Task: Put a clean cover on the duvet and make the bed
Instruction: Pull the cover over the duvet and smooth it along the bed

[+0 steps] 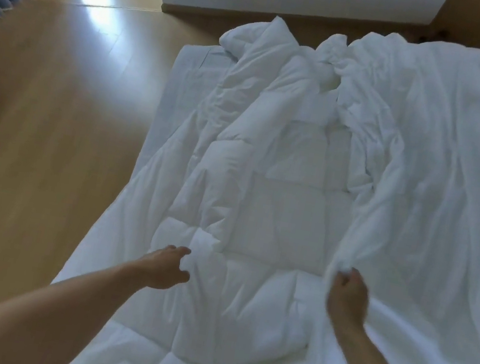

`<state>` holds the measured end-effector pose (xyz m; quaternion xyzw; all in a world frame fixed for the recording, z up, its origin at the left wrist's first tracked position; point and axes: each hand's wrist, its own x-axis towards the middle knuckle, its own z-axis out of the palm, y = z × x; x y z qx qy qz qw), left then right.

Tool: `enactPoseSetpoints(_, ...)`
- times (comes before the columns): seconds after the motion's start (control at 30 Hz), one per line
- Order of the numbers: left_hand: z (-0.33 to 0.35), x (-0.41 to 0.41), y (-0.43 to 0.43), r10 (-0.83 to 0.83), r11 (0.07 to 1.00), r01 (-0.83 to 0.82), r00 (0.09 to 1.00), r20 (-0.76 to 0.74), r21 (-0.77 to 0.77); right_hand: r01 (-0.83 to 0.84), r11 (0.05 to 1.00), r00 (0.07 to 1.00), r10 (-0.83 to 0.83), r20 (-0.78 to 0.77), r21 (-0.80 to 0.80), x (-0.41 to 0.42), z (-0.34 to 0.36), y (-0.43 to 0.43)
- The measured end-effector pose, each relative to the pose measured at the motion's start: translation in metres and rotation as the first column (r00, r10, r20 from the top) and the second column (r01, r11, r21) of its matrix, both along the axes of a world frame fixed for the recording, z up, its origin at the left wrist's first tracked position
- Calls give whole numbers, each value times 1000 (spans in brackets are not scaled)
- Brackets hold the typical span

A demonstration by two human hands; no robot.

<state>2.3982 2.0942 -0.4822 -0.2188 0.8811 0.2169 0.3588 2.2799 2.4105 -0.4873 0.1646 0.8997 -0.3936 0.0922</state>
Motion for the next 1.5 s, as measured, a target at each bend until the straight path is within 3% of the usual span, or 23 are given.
enactPoseSetpoints(0.1,14,-18,-5,288,944,-252,944,-161,214,-345,900,937,349,-36,-266,56,20,-86)
enactPoseSetpoints(0.2,34,-27,-25,630,648,-494,775,-44,580,-599,669,715,694,81,-440,130,23,-151)
enactPoseSetpoints(0.23,39,-27,-34,648,591,-503,761,0,631,-642,610,640,760,112,-464,151,20,-166)
enactPoseSetpoints(0.3,41,-24,-56,613,562,-491,788,63,665,-688,555,549,819,164,-467,179,16,-191)
enactPoseSetpoints(0.4,43,-25,-70,580,487,-493,800,155,721,-702,594,537,804,256,-392,196,16,-206)
enactPoseSetpoints(0.47,45,-25,-79,527,524,-431,842,117,735,-716,631,548,773,319,-298,207,22,-219)
enactPoseSetpoints(0.57,51,-23,-87,419,670,-300,908,-12,679,-736,655,562,732,386,-170,215,14,-229)
enactPoseSetpoints(0.63,56,-19,-91,365,749,-247,928,-72,614,-705,708,621,641,451,-34,237,-10,-214)
enactPoseSetpoints(0.67,58,-19,-96,334,788,-222,938,-96,574,-614,786,636,545,546,-68,240,-6,-207)
enactPoseSetpoints(0.7,58,-21,-104,304,818,-202,947,-107,539,-558,825,708,416,571,91,246,-18,-202)
enactPoseSetpoints(0.73,59,-26,-112,282,840,-191,953,-109,507,-684,709,685,540,489,174,240,-16,-204)
enactPoseSetpoints(0.77,59,-33,-122,275,858,-194,956,-105,476,-633,758,702,474,531,159,222,-15,-212)
enactPoseSetpoints(0.8,58,-41,-130,280,872,-211,955,-95,442,-609,747,768,470,434,269,202,-4,-225)
enactPoseSetpoints(0.87,54,-55,-145,316,879,-268,946,-64,394,-534,824,829,466,309,188,162,4,-238)
enactPoseSetpoints(0.97,47,-73,-163,328,884,-290,944,-44,368,-347,908,937,326,123,236,102,10,-264)
enactPoseSetpoints(1.13,40,-103,-191,366,846,-313,930,-44,432,-257,942,960,224,167,215,29,2,-294)
enactPoseSetpoints(1.33,30,-168,-241,318,829,-254,947,-48,498,-55,952,960,-32,277,300,-20,-15,-322)
enactPoseSetpoints(1.43,22,-209,-259,237,828,-168,969,-62,536,-50,967,985,5,175,250,-14,-3,-354)
enactPoseSetpoints(1.5,17,-235,-268,184,811,-119,981,-56,573,-155,967,977,121,173,201,-4,6,-393)
